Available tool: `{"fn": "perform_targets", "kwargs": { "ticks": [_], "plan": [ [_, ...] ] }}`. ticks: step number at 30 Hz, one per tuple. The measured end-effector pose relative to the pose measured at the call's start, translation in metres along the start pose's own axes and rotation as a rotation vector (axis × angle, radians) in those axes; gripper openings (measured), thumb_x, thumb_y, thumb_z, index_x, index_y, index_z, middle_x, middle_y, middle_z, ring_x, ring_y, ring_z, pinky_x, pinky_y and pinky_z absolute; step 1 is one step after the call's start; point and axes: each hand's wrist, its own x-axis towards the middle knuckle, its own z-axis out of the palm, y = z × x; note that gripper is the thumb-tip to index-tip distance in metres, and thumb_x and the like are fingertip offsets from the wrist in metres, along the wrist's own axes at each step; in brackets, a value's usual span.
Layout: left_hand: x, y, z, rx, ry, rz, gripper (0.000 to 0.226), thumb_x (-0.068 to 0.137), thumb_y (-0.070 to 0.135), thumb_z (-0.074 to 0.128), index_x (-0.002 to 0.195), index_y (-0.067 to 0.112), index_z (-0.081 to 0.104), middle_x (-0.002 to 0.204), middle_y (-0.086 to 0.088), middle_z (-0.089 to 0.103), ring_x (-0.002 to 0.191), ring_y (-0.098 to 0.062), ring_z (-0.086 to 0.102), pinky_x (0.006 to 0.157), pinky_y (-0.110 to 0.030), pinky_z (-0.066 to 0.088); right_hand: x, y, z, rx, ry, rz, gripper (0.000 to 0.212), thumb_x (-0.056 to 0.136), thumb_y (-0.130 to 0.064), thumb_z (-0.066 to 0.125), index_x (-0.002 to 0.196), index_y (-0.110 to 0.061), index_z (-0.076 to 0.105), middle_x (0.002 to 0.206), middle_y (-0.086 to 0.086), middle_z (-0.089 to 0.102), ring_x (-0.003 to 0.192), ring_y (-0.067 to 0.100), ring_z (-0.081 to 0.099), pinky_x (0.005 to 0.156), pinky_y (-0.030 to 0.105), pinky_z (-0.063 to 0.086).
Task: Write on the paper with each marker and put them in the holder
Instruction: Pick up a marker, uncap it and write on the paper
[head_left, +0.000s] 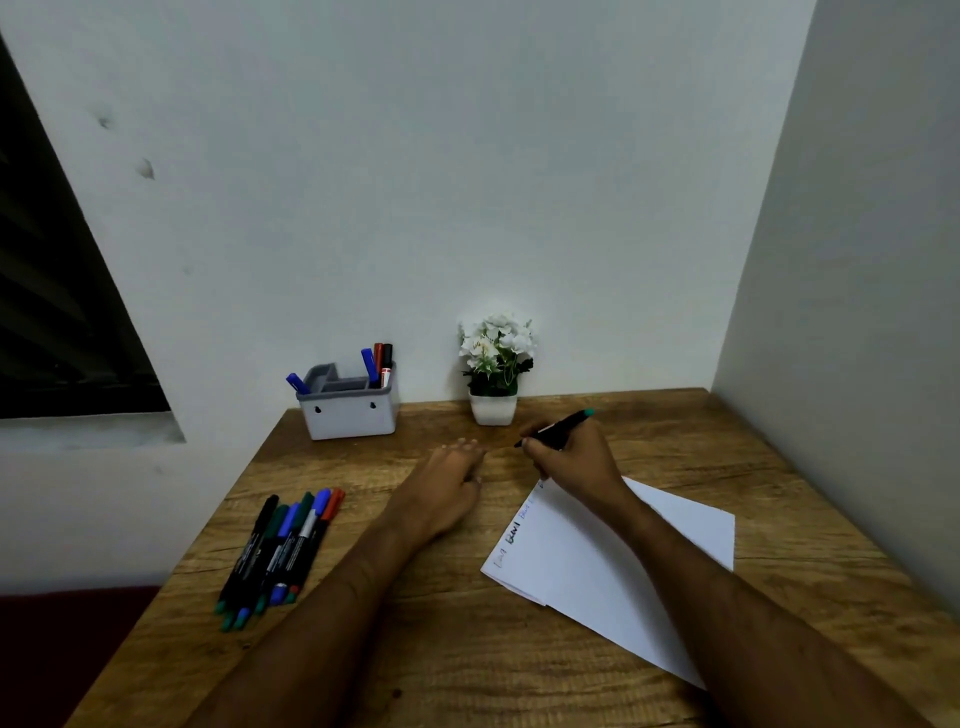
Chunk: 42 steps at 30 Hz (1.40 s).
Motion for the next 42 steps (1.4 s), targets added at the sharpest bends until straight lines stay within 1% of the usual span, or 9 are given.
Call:
{"fn": "perform_targets", "kwargs": {
  "ticks": [4, 8, 17, 22, 25, 28, 33, 37, 42],
  "plan": [
    [0.007, -0.008, 0.009, 0.114, 0.020, -0.083, 0.028, 0.093, 0.016, 0.046, 0.118, 0.014, 0.060, 0.130, -0.007, 0.059, 0.122, -0.023, 0.053, 0.101, -0.036, 0.045, 0.000, 0.003, 0.004, 0.000, -0.018, -0.014, 0.011, 0.085, -0.007, 0.075, 0.089, -0.016, 0.080, 0.060, -0.018, 0.069, 0.058, 0.000, 0.064, 0.064, 0.027, 0.054],
    [0.006, -0.006, 0.011, 0.144, 0.075, -0.121, 0.013, 0.084, 0.008, 0.050, 0.091, 0.014, 0.059, 0.105, -0.009, 0.063, 0.092, -0.023, 0.060, 0.077, -0.035, 0.053, 0.001, 0.009, 0.006, 0.007, -0.019, 0.014, 0.016, 0.084, -0.010, 0.077, 0.084, -0.026, 0.075, 0.063, -0.015, 0.071, 0.057, 0.003, 0.064, 0.064, 0.033, 0.057],
    [-0.002, 0.007, 0.004, 0.193, 0.267, -0.276, 0.009, 0.089, 0.007, 0.059, 0.094, 0.014, 0.062, 0.099, -0.006, 0.063, 0.090, -0.022, 0.060, 0.068, -0.028, 0.050, -0.004, 0.000, 0.015, 0.045, -0.046, -0.050, 0.015, 0.082, -0.008, 0.083, 0.083, -0.022, 0.079, 0.075, -0.008, 0.076, 0.069, 0.000, 0.070, 0.065, 0.021, 0.053],
    [0.001, 0.008, -0.015, -0.346, 0.590, -0.504, 0.012, 0.081, 0.011, 0.075, 0.094, 0.014, 0.074, 0.090, 0.000, 0.073, 0.074, -0.005, 0.059, 0.058, -0.014, 0.041, -0.014, -0.015, 0.018, 0.148, -0.125, -0.121, 0.016, 0.093, -0.007, 0.071, 0.105, -0.010, 0.081, 0.087, -0.002, 0.079, 0.074, 0.012, 0.074, 0.066, 0.023, 0.058],
    [0.005, 0.005, -0.028, -1.057, 0.587, -0.797, 0.010, 0.078, 0.005, 0.078, 0.087, 0.006, 0.074, 0.086, -0.009, 0.074, 0.072, -0.016, 0.071, 0.068, -0.032, 0.060, -0.021, -0.026, 0.024, 0.209, -0.150, -0.134, 0.018, 0.094, -0.005, 0.068, 0.106, -0.010, 0.080, 0.085, 0.002, 0.078, 0.071, 0.015, 0.073, 0.066, 0.027, 0.059],
    [0.001, 0.002, -0.033, -1.610, 0.509, -0.889, 0.020, 0.078, -0.013, 0.071, 0.097, -0.007, 0.066, 0.093, -0.015, 0.072, 0.075, -0.022, 0.072, 0.079, -0.034, 0.061, -0.024, -0.036, 0.031, 0.249, -0.148, -0.153, 0.014, 0.092, -0.005, 0.071, 0.103, -0.008, 0.078, 0.082, 0.008, 0.077, 0.069, 0.024, 0.074, 0.065, 0.034, 0.062],
    [-0.008, -0.004, -0.031, -1.785, 0.470, -0.894, 0.034, 0.082, -0.019, 0.062, 0.115, -0.013, 0.058, 0.110, -0.020, 0.067, 0.101, -0.028, 0.069, 0.064, -0.032, 0.063, -0.025, -0.044, 0.036, 0.249, -0.170, -0.174, 0.014, 0.092, -0.005, 0.070, 0.103, -0.009, 0.078, 0.081, 0.007, 0.077, 0.068, 0.025, 0.074, 0.064, 0.035, 0.062],
    [-0.011, 0.000, -0.032, -1.816, 0.417, -0.851, 0.019, 0.083, -0.017, 0.062, 0.102, -0.014, 0.059, 0.112, -0.020, 0.067, 0.095, -0.028, 0.068, 0.081, -0.034, 0.058, -0.026, -0.044, 0.042, 0.236, -0.186, -0.167, 0.013, 0.090, -0.007, 0.070, 0.100, -0.010, 0.078, 0.081, 0.005, 0.077, 0.065, 0.021, 0.073, 0.061, 0.035, 0.061],
    [-0.013, 0.004, -0.031, -1.846, 0.373, -0.810, 0.025, 0.083, -0.014, 0.065, 0.108, -0.015, 0.061, 0.112, -0.023, 0.067, 0.106, -0.033, 0.067, 0.079, -0.037, 0.060, -0.027, -0.047, 0.047, 0.248, -0.143, -0.149, 0.007, 0.090, -0.005, 0.073, 0.094, -0.008, 0.068, 0.071, 0.009, 0.075, 0.059, 0.019, 0.072, 0.056, 0.032, 0.058]
  ]
}}
